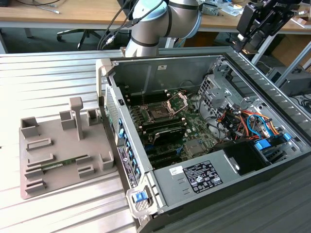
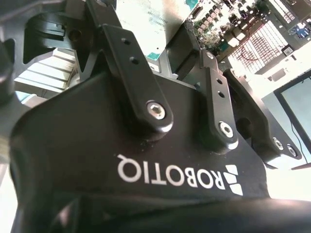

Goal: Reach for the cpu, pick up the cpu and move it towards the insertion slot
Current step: 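Pick up the cpu and move it towards the insertion slot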

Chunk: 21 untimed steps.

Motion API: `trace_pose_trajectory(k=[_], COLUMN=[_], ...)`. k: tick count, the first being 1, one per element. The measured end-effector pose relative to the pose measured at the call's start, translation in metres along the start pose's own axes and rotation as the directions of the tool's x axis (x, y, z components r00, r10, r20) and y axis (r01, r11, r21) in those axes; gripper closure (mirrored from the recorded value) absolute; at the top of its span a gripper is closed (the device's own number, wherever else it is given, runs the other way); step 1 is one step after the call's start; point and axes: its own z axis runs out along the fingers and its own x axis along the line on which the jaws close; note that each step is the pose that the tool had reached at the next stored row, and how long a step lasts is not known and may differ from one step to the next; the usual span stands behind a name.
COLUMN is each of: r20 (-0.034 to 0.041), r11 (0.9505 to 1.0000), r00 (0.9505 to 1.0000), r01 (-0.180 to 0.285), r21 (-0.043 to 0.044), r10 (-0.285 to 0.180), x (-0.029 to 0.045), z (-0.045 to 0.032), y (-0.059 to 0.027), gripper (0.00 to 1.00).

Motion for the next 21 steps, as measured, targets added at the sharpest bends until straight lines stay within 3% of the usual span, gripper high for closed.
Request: trace_pose_trajectory(k=[6,16,21], r20=[0.0,0.0,0.0003], r11=[1.0,1.0,1.0], r00=[1.0,1.0,1.0], r01=[0.0,0.0,-0.006], r21=[0.0,0.0,-0.0003], r10=[0.0,0.0,0.006], x=[0.0029,0.0136,0.0226], z=[0.0002,0.001,0.0022], y=[0.0003,0.0029,0.0057], gripper=[0.45,0.45,0.45])
